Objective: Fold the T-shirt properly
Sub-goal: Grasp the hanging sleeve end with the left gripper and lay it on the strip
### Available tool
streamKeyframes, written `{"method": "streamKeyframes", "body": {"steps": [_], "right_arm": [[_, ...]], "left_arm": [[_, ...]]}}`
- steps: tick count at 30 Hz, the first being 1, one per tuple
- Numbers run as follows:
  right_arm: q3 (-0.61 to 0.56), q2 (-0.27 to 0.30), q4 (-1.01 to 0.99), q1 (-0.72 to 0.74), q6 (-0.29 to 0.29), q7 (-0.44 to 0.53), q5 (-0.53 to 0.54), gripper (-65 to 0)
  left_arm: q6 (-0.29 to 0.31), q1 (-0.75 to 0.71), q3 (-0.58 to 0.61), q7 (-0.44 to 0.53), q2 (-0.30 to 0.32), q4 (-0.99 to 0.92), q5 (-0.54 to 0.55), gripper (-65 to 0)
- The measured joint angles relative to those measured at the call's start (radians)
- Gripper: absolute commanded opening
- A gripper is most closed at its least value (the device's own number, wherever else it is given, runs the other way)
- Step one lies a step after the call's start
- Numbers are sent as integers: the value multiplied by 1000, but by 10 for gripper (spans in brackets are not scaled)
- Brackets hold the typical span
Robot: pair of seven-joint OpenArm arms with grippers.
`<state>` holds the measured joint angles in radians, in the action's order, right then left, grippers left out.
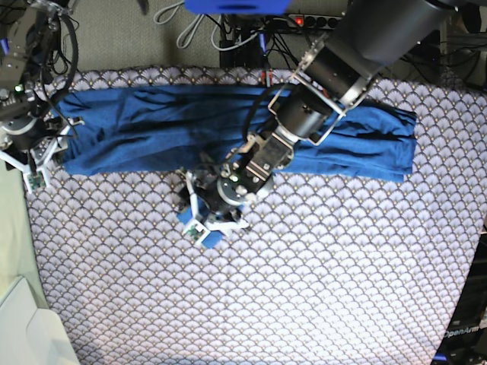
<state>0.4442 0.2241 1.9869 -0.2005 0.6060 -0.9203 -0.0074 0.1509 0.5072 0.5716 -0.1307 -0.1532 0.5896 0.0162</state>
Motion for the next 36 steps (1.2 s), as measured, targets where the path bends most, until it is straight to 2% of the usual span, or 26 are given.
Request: {"method": "streamKeyframes", "body": {"steps": [4,5,7,12,14,17,19,24,26,31,36], "right_arm": [[0,0,0,0,0,0,0,-347],[0,0,0,0,0,0,0,-347],[0,0,0,0,0,0,0,-347],[0,0,0,0,0,0,0,-347],[0,0,0,0,0,0,0,-347],[0,0,-2,0,0,0,0,-347],[0,0,-2,0,0,0,0,-347],[0,0,-3,0,0,1,0,-347],[0,-6,-3,3,0,10,-1,-347],[-28,-22,-5,24,0,8,-4,-347],[-89,-31,-6,31,0,4,-8,-348]], "left_arm": [[-1,0,1,-3,0,0,-5,-638],[-2,0,1,-3,0,0,-9,-650],[-5,0,1,-3,0,0,-8,-636],[-6,0,-4,-8,0,6,-8,-648],[-13,-9,-6,-67,4,57,-14,-648],[-24,-38,-8,-85,14,165,-18,-648],[-16,-48,-16,-161,10,237,-20,-648],[-20,-79,-118,-231,4,378,-19,-648],[-14,-112,-151,-245,34,451,-23,-648],[-24,-217,-226,-367,127,655,-23,-648],[-8,-332,-313,-423,188,873,-16,-648]]}}
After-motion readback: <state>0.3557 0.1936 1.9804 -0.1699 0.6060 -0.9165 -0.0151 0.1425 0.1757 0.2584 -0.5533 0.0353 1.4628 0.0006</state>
